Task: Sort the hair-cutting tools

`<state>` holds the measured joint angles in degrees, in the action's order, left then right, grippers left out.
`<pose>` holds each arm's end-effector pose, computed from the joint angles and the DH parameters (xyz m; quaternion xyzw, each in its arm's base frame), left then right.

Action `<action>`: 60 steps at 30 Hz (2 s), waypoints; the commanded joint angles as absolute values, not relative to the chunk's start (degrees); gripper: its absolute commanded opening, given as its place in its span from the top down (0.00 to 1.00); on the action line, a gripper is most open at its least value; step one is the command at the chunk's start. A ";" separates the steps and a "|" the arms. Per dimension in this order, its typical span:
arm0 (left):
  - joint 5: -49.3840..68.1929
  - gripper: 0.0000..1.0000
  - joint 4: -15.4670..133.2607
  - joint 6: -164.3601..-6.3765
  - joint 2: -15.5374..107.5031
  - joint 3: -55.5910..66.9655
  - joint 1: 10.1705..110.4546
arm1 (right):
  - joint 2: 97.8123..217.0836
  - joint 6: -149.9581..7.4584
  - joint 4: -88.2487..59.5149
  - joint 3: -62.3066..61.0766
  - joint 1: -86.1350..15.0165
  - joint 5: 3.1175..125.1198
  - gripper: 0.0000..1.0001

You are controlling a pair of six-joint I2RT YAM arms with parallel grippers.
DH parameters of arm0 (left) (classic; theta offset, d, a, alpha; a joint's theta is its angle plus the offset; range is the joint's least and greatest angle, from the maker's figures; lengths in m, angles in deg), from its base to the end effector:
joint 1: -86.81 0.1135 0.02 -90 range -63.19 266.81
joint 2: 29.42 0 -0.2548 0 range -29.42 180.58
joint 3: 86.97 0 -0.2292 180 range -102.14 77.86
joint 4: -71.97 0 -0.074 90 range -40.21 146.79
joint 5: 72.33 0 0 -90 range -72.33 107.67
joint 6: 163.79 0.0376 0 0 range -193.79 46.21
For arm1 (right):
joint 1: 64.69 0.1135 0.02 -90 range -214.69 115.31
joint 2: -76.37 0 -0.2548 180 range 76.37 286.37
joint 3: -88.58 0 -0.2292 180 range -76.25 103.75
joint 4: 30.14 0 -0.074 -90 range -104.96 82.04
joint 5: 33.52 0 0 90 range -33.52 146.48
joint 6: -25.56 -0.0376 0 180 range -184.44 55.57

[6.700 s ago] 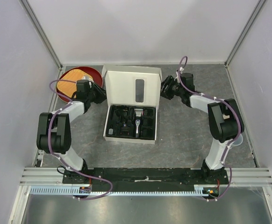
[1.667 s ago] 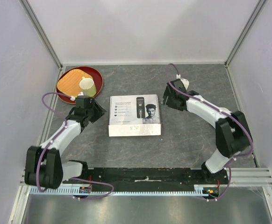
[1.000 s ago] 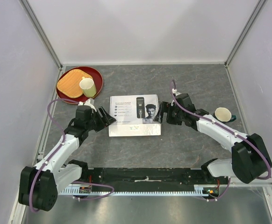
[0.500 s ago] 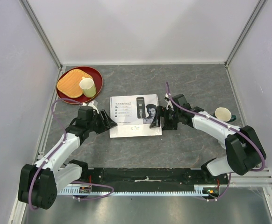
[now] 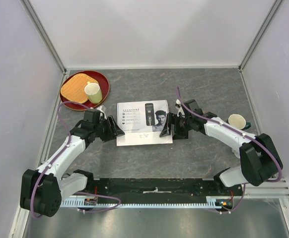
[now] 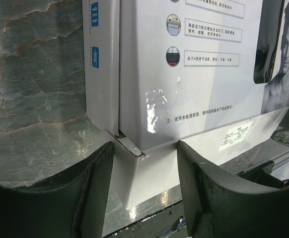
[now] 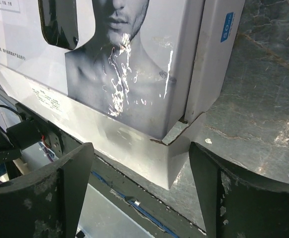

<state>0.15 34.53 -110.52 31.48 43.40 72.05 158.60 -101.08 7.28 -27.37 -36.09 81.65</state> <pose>0.1841 -0.0602 0.2088 -0.1235 0.9182 -0.2797 0.2520 0.2244 0.1406 0.2053 0.0011 0.9345 0.3309 0.1309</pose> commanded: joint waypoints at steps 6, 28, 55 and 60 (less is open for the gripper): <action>-2.99 0.41 27.18 -108.24 35.62 37.87 71.52 | 159.16 -101.17 10.53 -24.04 -35.86 84.07 0.16; -2.64 0.43 24.98 -107.89 34.12 36.37 71.52 | 158.72 -101.26 11.32 -23.43 -35.86 84.16 0.18; -1.50 0.53 27.09 -108.07 36.58 38.83 71.52 | 161.53 -98.89 11.06 -26.06 -35.86 77.84 0.30; -1.32 0.54 27.53 -108.07 37.11 39.10 71.52 | 162.50 -99.06 9.65 -27.20 -35.86 78.01 0.33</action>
